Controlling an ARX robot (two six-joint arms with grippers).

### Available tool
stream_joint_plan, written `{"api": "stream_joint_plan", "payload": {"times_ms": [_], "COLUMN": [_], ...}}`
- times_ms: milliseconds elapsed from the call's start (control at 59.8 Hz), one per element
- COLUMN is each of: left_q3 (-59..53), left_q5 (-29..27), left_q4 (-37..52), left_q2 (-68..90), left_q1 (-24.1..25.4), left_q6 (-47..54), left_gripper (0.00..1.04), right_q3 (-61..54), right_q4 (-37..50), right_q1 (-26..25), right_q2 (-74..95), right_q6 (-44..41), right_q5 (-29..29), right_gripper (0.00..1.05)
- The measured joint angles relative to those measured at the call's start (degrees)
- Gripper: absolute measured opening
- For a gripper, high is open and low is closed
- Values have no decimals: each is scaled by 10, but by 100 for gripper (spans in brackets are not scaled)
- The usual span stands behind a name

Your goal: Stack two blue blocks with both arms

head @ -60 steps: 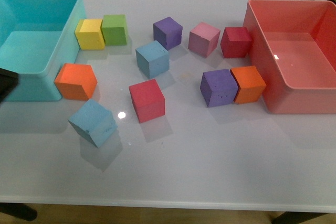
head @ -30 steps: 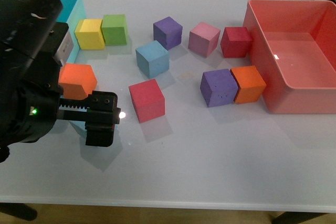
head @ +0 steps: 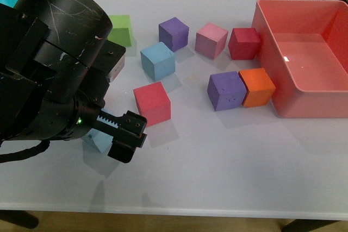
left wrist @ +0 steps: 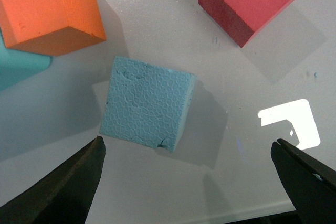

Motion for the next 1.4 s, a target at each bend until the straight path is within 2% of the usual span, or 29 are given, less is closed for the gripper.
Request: {"api": "stream_joint_plan", "payload": {"times_ms": [385,953,1338,1404], "left_q3": [20,71,82,82], "left_q5": [24,81,83,83], "left_q4": [15,15,20,24], "left_q2": [45,108,157,160], "left_q1": [52,90,94,92], "left_q6": [95,133,123,116], "left_gripper": [96,96,96,88], "right_q3": [0,0,0,0], "right_q4": [0,0,0,0], "right_q1": [0,0,0,0], "right_q2": [0,0,0,0], "right_q6": [0,0,0,0], "right_q5": [0,0,0,0], "right_gripper": [96,96,96,96]}}
